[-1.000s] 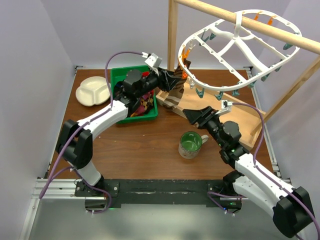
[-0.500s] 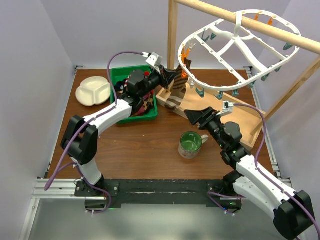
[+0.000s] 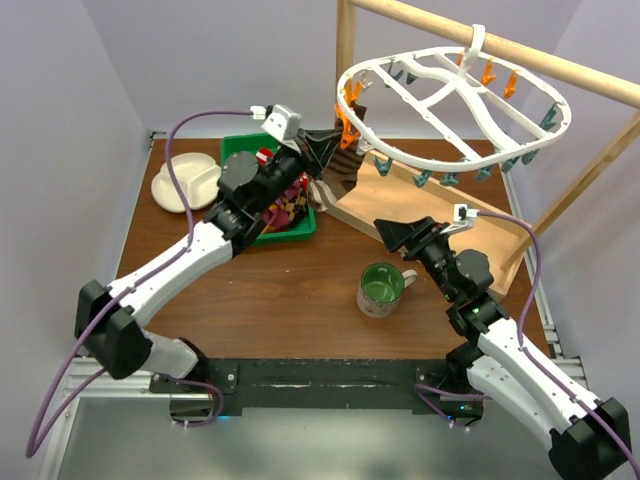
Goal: Remove the socks clipped to the hanger
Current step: Remove the sock from the hanger.
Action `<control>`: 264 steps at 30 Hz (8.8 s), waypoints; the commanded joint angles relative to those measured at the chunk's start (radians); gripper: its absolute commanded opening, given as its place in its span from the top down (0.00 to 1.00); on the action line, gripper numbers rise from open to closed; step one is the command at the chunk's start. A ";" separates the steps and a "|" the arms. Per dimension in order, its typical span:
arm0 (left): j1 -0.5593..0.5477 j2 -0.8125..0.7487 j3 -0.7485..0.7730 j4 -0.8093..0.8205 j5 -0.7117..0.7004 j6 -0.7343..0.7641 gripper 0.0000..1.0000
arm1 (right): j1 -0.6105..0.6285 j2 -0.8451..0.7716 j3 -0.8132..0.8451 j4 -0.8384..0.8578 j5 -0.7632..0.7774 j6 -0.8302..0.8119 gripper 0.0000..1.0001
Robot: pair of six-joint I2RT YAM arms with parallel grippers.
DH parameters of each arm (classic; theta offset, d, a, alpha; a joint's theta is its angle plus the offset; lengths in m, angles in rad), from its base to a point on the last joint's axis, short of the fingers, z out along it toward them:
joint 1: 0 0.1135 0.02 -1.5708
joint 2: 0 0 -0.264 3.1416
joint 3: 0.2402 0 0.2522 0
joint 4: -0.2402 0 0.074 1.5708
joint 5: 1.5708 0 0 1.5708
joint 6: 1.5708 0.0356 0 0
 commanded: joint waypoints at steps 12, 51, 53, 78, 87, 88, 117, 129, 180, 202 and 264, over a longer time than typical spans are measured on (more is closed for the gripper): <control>-0.221 -0.125 0.044 -0.343 -0.372 0.194 1.00 | 0.002 -0.013 0.004 0.096 -0.038 0.020 0.14; -0.360 0.102 0.258 -0.572 -0.465 0.033 1.00 | 0.071 0.378 0.013 0.624 -0.014 -0.035 0.07; -0.360 0.102 0.258 -0.564 -0.461 0.030 1.00 | 0.085 0.416 0.027 0.641 -0.010 -0.038 0.07; -0.301 -0.052 0.067 -0.426 -0.415 -0.062 0.73 | 0.089 0.488 0.047 0.632 0.060 0.051 1.00; -0.265 -0.111 0.029 -0.362 -0.436 -0.116 0.61 | 0.089 0.505 0.042 0.639 0.054 0.059 1.00; -0.258 -0.113 0.024 -0.353 -0.436 -0.119 0.61 | 0.091 0.508 0.041 0.645 0.052 0.062 1.00; -0.230 0.094 0.158 -0.221 -0.484 -0.085 0.37 | 0.096 0.525 0.059 0.650 0.045 0.063 1.00; -0.219 0.165 0.231 -0.179 -0.481 -0.079 0.38 | 0.094 0.524 0.068 0.642 0.036 0.062 1.00; -0.222 0.034 0.132 -0.210 -0.407 -0.076 0.30 | 0.094 0.519 0.044 0.586 0.023 0.071 1.00; -0.187 -0.202 -0.264 -0.199 -0.401 -0.125 0.25 | 0.094 0.569 0.104 0.603 -0.073 0.112 1.00; -0.184 -0.124 -0.480 0.169 -0.416 -0.180 1.00 | 0.106 0.616 0.208 0.566 -0.096 0.189 0.85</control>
